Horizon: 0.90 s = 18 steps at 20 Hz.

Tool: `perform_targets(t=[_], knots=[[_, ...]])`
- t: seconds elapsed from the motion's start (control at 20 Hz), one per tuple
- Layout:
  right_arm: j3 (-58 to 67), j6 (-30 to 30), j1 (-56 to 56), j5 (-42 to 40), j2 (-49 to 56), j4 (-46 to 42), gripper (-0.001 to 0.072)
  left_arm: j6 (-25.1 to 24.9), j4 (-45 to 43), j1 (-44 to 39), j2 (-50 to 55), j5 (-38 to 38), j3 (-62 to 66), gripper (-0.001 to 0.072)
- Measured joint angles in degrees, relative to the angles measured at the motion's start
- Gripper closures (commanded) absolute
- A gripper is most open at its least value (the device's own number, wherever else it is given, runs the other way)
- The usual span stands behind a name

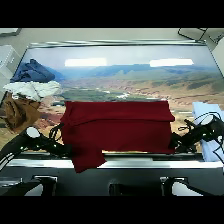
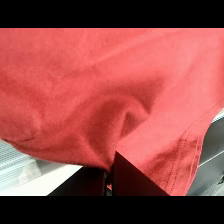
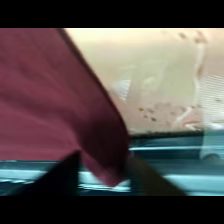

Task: Fold the clothes and pants, and hang the long-sleeved shirts on hangers.

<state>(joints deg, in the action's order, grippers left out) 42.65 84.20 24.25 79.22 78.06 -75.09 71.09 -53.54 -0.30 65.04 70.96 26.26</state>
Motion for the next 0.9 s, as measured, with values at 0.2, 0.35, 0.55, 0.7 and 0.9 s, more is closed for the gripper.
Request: perform_targets(t=[0.2,0.35,0.55,0.7,0.9], knots=[[0.24,-1.68,-0.04,-1.55,-0.15,2.49,0.0674,0.02,-1.14,0.2,-0.48,1.49,1.99,0.0682],[4.44,-2.19,-0.04,-0.85,-0.96,3.19,0.0675,0.63,-3.48,1.79,-0.96,3.89,7.78,0.0683],[14.4,-0.35,-2.43,0.15,-0.48,4.42,0.0674,2.75,-6.38,2.86,1.2,4.04,19.17,0.0683],[23.08,2.49,-6.54,-2.25,3.5,3.96,0.0673,4.13,-7.21,2.32,7.28,2.8,29.27,0.0683],[33.73,6.12,-9.53,-5.33,12.48,3.13,0.0673,6.75,-7.72,2.05,18.86,1.77,43.82,0.0682]])
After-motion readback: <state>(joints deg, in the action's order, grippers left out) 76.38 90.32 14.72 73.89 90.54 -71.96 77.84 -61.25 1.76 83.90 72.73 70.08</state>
